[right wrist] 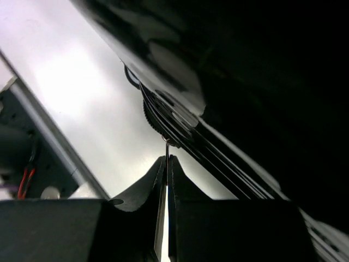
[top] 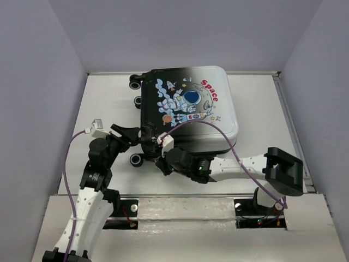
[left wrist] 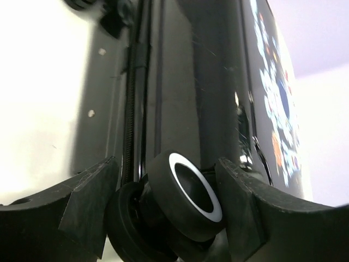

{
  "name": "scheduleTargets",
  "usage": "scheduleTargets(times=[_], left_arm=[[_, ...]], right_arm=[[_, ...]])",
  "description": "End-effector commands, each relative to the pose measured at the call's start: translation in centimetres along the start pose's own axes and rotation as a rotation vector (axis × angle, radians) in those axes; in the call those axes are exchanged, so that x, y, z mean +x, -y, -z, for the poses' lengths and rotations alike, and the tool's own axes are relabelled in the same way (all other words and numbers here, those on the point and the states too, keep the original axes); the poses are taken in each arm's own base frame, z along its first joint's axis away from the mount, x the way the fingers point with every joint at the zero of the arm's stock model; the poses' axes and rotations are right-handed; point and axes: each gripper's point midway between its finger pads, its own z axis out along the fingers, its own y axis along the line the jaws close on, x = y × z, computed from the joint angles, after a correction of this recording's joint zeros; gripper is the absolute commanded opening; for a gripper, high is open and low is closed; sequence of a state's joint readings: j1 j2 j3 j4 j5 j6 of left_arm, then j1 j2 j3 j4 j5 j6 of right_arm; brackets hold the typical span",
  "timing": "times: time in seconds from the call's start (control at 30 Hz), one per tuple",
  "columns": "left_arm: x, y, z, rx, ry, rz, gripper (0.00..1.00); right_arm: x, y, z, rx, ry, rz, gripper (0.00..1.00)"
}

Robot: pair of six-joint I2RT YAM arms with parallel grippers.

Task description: Pack the luggage

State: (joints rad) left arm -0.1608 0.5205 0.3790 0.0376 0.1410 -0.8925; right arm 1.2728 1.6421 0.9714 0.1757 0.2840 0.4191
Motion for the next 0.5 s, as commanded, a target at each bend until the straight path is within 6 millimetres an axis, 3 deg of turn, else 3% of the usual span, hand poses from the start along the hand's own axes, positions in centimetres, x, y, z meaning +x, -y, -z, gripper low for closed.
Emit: scheduleTargets(times=[0.0,0.03,0.1,0.17,0.23,0.33,0.37,0.43,0.47], left_arm=[[4.6,2.7,2.8,0.150,-0.233,-0.050,0.06],[4.8,3.2,3.2,0.172,-0.239,-0.050,0.06],[5.6,3.8,3.4,0.188,-0.256,-0.050,0.06],[6.0,4.8,3.2,0.210,-0.256,-0.032,0.06],[7.7,5.7,2.8,0.214,-0.293,-0.045,0.06],[9.3,8.7,2.4,0.268,-0.318,-0.068,0.06],[10.9,10.5,2.0,0.285,-0.352,-0.083,0.06],[13.3,12.2,1.3,0.305,-0.405,-0.111,0.06],[13.1,14.1,1.0,0.338,-0.402,-0.113,0.06]], right_arm=[[-3.2,1.0,2.7,-0.139,0.097,-0.111,0.07],[-4.3,3.6,3.5,-0.121,0.134,-0.139,0.07],[-5.6,5.8,4.6,-0.123,0.156,-0.131,0.07],[-5.9,6.3,5.5,-0.147,0.147,-0.114,0.07],[-6.6,7.3,6.7,-0.126,0.155,-0.089,0.07],[-5.9,7.7,7.8,-0.112,0.138,-0.064,0.07],[-5.2,8.0,8.4,-0.105,0.126,-0.063,0.07],[-4.0,8.7,8.9,-0.078,0.104,-0.068,0.07],[-3.9,8.8,9.4,-0.076,0.111,-0.073,0.07]])
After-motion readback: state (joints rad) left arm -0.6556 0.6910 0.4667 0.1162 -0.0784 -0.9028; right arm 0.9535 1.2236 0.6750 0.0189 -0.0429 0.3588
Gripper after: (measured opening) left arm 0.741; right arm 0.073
